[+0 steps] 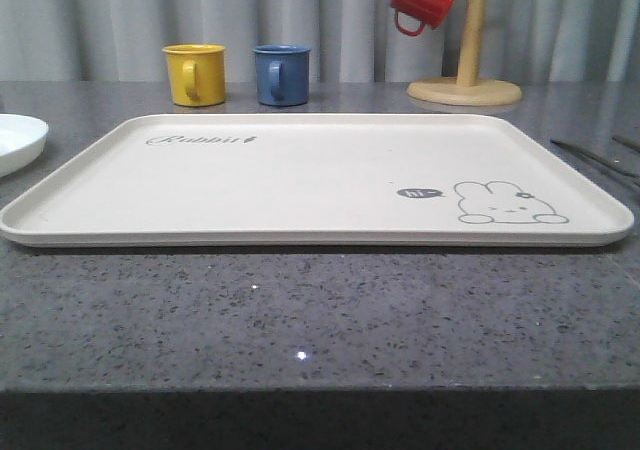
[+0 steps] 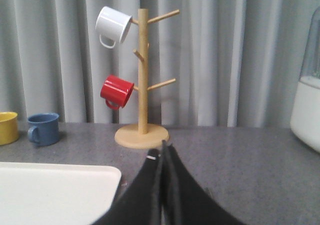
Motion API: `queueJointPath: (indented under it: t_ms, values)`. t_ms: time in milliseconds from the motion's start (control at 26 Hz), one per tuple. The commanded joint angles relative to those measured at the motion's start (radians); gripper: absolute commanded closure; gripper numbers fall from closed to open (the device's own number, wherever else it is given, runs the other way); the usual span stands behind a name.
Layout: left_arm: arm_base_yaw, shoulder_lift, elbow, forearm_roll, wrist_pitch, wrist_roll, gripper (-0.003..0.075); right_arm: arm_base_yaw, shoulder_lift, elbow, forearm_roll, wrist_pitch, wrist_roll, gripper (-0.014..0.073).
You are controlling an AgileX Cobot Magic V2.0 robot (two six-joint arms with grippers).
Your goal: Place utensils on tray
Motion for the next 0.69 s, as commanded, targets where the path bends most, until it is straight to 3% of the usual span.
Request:
queueJointPath:
  t_ms: [0, 269, 384, 461, 614, 653]
  values:
    - [-0.003, 0.130, -0.088, -0.001, -0.010, -0.010, 0.0738, -0.005, 0.134, -0.126, 0.006, 0.039, -0.009, 0.0661]
    - [-0.003, 0.220, -0.124, -0.003, -0.020, -0.010, 0.0738, -0.005, 0.242, -0.180, 0.006, 0.046, -0.009, 0.0657]
    - [-0.003, 0.220, -0.124, -0.003, -0.020, -0.010, 0.0704, -0.005, 0.242, -0.180, 0.006, 0.048, -0.009, 0.0574]
    - [-0.003, 0.220, -0.124, -0.003, -0.020, -0.010, 0.0599, -0.005, 0.242, -0.180, 0.005, 0.048, -0.009, 0.0426]
    - [-0.003, 0.220, -0.122, -0.003, -0.020, -0.010, 0.0239, -0.005, 0.242, -0.180, 0.005, 0.052, -0.009, 0.0067]
    - [-0.003, 0.220, -0.122, -0.003, -0.020, -0.010, 0.0167, -0.005, 0.242, -0.179, 0.005, 0.053, -0.009, 0.0016]
